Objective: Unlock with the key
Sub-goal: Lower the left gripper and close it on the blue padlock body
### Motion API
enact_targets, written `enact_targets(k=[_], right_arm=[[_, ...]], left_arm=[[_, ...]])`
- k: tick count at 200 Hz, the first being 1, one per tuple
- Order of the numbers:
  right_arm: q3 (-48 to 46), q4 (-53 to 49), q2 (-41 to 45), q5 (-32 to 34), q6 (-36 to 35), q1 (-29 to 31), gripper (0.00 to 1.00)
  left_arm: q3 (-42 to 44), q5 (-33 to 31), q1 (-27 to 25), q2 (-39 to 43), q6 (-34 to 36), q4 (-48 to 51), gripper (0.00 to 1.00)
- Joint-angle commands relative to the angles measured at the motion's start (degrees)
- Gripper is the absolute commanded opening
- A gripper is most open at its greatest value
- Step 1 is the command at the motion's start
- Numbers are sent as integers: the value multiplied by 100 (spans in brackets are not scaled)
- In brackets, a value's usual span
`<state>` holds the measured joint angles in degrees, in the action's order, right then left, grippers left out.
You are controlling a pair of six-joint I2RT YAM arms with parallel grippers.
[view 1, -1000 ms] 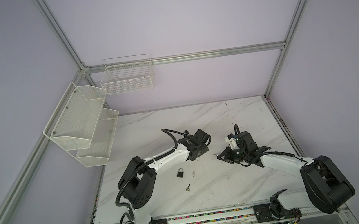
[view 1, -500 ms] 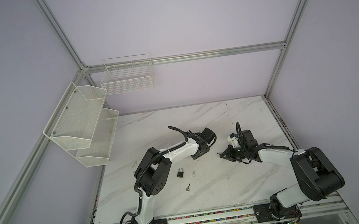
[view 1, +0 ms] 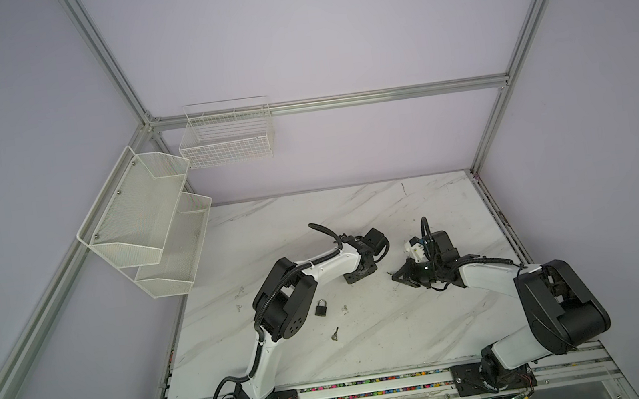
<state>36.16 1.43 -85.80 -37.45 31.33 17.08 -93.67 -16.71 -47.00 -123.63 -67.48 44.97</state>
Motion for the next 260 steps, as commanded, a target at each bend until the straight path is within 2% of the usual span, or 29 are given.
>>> enact_targets(k=[1,20,84,145,188,260], right_arm=[[147,8,-102,-129,-122,-27,0],[173,6,-158,-140,-136,-38,0],[216,105,-234,-131,-7,-32,0],[297,225,-376,-80,199,-33,0],[299,340,-385,32,395,-28,0],[304,402,-377,58,496,-27,0]], left_arm=[[-360,28,30,-13,297,250,44],[-216,163,59,54,498,250,40],[-445,560,213,-182,1282,503,40],[-469,362,352,-362,1342,882,34],[-657,386,418,-432,1800,899,35],[-1071,610,375,-842,2040,904,35]])
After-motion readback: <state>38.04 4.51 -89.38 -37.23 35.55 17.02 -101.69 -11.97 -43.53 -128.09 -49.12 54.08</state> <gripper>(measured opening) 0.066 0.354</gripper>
